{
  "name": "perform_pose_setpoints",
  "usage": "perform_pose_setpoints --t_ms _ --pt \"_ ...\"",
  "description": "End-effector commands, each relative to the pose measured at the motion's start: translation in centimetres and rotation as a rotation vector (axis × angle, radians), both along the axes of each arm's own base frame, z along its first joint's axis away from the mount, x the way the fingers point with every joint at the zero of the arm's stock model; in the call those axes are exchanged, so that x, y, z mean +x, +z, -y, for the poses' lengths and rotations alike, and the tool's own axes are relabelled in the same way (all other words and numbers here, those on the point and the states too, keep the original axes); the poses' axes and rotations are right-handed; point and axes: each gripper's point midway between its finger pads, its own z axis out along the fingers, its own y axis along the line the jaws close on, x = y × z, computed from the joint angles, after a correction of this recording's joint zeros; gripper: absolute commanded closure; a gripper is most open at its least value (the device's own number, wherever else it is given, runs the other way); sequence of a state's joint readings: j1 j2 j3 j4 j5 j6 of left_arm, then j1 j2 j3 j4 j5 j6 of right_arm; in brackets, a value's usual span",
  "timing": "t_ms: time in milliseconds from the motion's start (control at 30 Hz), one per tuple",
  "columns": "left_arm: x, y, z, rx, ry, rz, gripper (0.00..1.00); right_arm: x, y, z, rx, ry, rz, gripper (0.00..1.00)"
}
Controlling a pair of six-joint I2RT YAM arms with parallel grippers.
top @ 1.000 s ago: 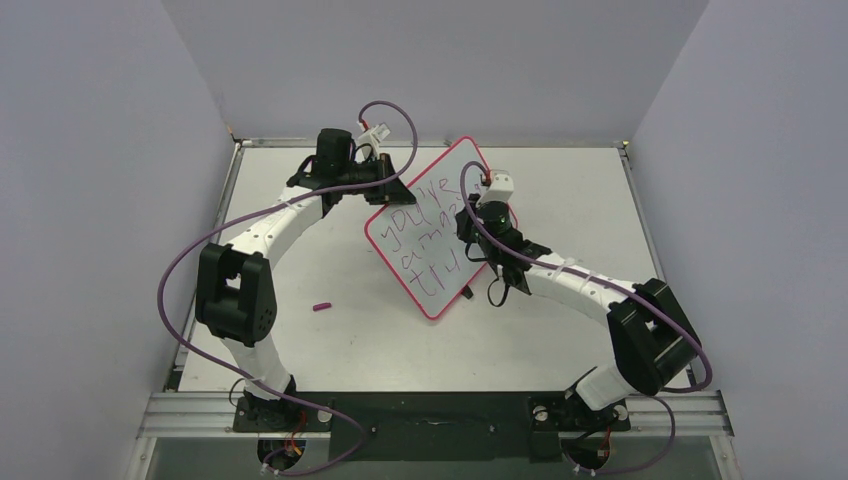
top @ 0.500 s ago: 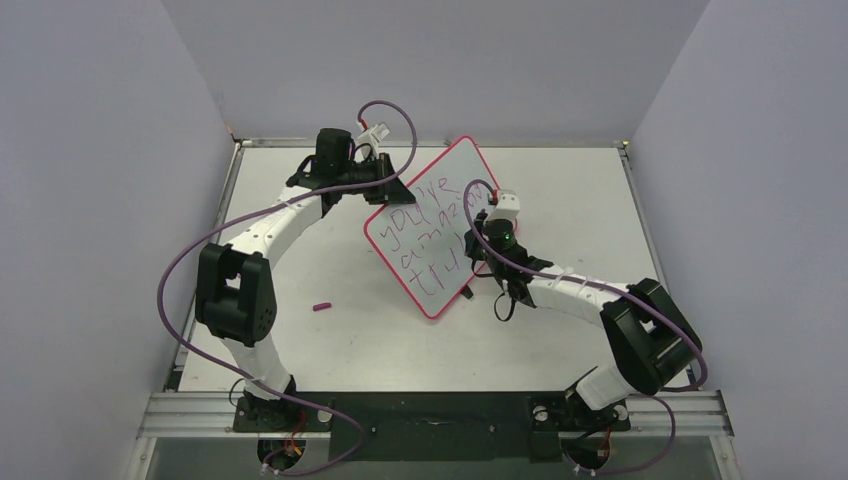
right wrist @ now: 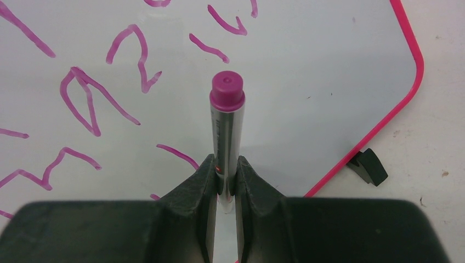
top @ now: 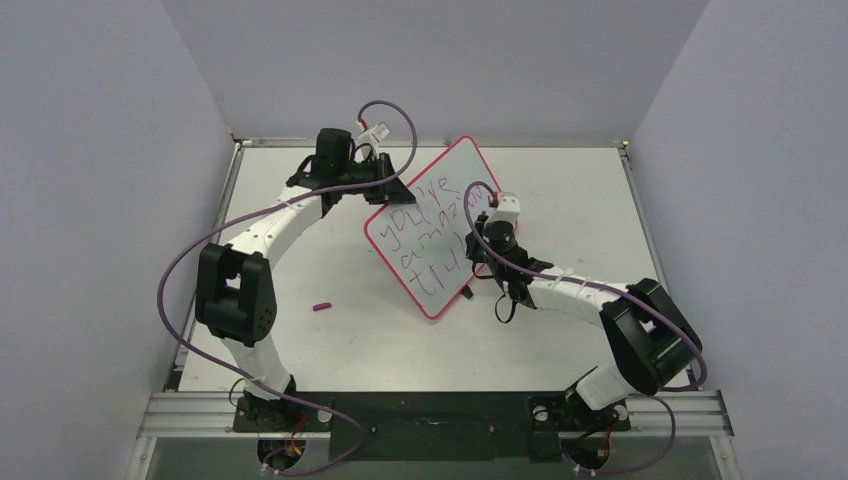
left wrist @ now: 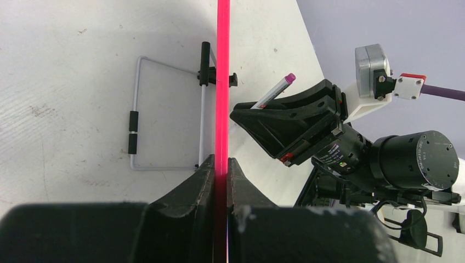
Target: Write a sentence on the whiteboard
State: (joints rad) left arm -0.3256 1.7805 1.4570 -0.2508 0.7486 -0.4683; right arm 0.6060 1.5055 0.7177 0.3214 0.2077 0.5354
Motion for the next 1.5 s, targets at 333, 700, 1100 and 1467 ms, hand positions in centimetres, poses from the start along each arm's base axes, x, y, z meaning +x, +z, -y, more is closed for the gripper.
perform_pose_setpoints --t_ms 333,700,1100,1467 --pt "-1.1 5.3 0.7 -0.080 -0.049 0.114 1.00 2.2 2.9 0.6 0.011 -0.013 0.060 1.00" --pt "-1.1 5.3 0.7 -0.082 -0.049 0.117 1.00 2.4 6.0 1.5 0.039 -0.032 0.111 1.00" --pt "-1.1 5.3 0.7 -0.082 -0.049 0.116 1.00 4.7 7.6 1.1 0.083 -0.041 0.128 1.00" --pt "-1.1 5.3 0.6 -0.081 -0.049 0.118 1.00 6.2 7.0 0.7 0.143 -0.048 0.121 1.00"
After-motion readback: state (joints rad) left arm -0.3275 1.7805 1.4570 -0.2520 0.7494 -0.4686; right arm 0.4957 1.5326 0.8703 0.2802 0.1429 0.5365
